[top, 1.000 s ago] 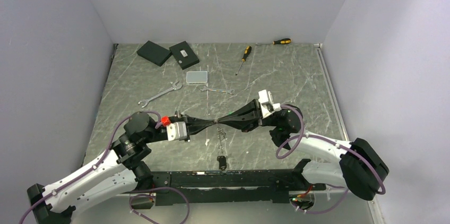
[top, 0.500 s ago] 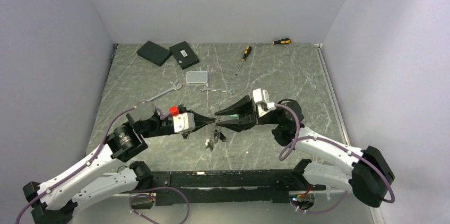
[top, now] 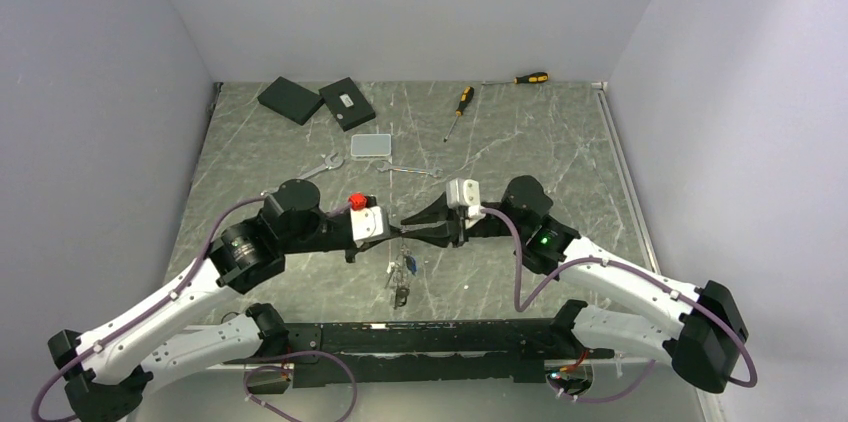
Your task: Put the keys on the keyring
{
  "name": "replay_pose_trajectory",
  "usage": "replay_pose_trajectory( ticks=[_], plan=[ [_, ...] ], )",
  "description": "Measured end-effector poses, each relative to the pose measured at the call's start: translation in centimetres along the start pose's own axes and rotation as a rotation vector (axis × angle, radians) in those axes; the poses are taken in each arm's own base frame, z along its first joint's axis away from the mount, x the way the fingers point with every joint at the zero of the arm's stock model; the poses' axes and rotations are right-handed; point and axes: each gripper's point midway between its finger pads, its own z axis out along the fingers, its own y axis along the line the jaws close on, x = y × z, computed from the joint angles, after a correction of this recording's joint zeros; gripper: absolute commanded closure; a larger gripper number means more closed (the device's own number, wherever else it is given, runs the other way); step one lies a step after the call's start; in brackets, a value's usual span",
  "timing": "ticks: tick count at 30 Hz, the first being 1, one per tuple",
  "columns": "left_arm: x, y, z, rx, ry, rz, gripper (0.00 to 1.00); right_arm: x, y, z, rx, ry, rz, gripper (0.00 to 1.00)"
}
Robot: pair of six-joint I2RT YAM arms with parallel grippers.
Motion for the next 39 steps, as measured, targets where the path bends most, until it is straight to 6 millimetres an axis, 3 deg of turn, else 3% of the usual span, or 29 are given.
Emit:
replay_pose_trajectory(
  ticks=[4,13,21,23,27,30,33,34,37,39],
  plan=[
    [0.6,0.0,-0.2,-0.005,0.031,-0.006,1.0,0.5,-0.3,-0.1,0.016,0.032,-0.009,0.66],
    [0.0,0.2,-0.6,-0.014,0.032,0.002,1.0,1.6,-0.4,-0.3,0.029,0.074,-0.003,0.78],
    [0.6,0.4,-0.2,-0.017,0.056,-0.007,1.0,1.5,-0.4,-0.3,0.029,0.072,-0.005,0.73],
    [0.8,0.5,-0.1,-0.018,0.063,-0.009,1.0,1.3,-0.4,-0.4,0.031,0.069,-0.008,0.77],
    [1.0,0.5,0.0,-0.019,0.073,-0.013,1.0,1.1,-0.4,-0.4,0.031,0.065,-0.01,0.93],
    [1.1,0.6,0.0,-0.023,0.075,-0.014,1.0,1.2,-0.3,-0.4,0.028,0.066,-0.009,1.0],
    [1.1,0.6,0.0,-0.027,0.075,-0.016,1.0,1.2,-0.3,-0.4,0.027,0.067,-0.01,1.0],
    [1.1,0.7,0.0,-0.029,0.077,-0.017,0.98,1.3,-0.3,-0.4,0.027,0.067,-0.01,1.0],
    [1.1,0.7,-0.1,-0.034,0.078,-0.021,0.78,1.3,-0.4,-0.3,0.029,0.066,-0.01,1.0],
    [0.7,0.9,-0.1,-0.044,0.061,-0.021,0.56,1.3,-0.5,-0.3,0.034,0.066,-0.001,1.0]
  ],
)
